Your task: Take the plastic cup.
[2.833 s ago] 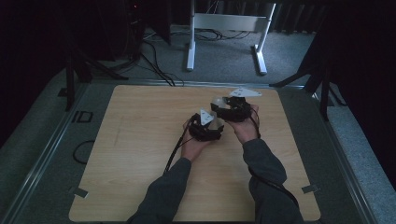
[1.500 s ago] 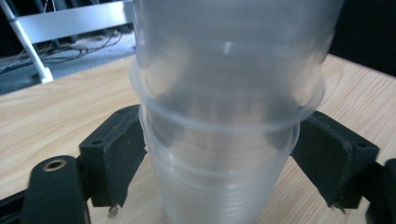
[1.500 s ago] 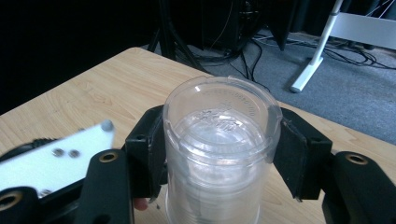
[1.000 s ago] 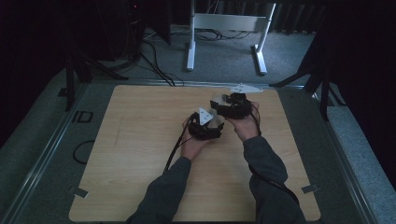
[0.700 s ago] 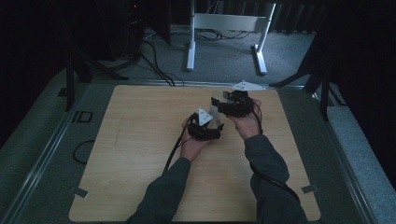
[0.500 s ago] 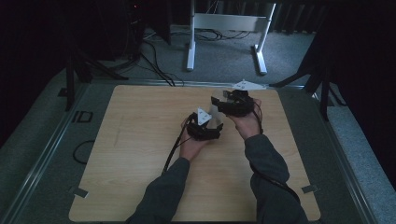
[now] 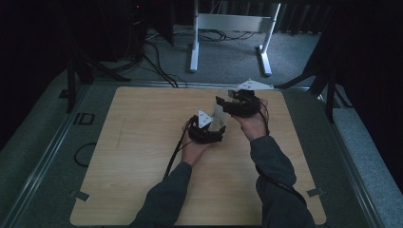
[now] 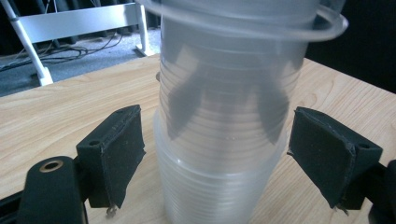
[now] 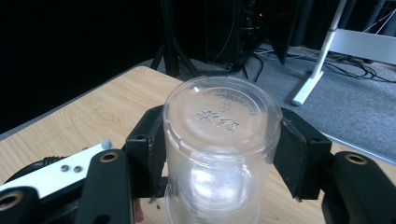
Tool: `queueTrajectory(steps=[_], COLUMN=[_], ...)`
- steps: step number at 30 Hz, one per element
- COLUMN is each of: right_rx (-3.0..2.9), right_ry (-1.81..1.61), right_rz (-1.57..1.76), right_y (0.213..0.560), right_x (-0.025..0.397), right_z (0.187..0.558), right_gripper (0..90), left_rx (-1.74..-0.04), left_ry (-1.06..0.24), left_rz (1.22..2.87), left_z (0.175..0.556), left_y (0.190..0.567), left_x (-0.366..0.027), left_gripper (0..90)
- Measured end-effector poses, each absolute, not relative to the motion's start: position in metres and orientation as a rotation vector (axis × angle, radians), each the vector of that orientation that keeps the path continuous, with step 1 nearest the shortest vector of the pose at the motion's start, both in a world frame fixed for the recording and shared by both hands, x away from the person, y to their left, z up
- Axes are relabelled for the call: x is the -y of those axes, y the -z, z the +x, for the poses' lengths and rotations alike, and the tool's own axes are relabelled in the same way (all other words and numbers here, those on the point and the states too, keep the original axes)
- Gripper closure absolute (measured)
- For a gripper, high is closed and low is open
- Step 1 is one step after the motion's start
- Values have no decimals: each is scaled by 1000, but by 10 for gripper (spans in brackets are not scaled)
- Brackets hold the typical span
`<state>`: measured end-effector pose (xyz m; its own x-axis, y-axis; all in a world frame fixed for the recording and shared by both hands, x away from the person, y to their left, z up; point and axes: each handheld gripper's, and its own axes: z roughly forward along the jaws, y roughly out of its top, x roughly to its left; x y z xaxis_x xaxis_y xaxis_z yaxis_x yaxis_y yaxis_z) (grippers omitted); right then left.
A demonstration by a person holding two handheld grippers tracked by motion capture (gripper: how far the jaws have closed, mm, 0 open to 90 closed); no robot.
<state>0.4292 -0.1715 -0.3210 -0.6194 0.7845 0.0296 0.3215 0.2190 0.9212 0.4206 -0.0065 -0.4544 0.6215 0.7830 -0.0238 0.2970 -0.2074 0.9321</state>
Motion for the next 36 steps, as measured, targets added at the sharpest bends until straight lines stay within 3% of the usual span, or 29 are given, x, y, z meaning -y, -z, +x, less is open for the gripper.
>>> queueTrajectory(steps=[36], right_rx=[-1975], right_ry=[-1421], right_rz=[950], right_y=[281], right_x=[185], right_z=[408], right_gripper=[408], left_rx=[-853], left_ry=[-555], left_rz=[1785], left_z=[408], left_y=[435], left_x=[-11], left_gripper=[215])
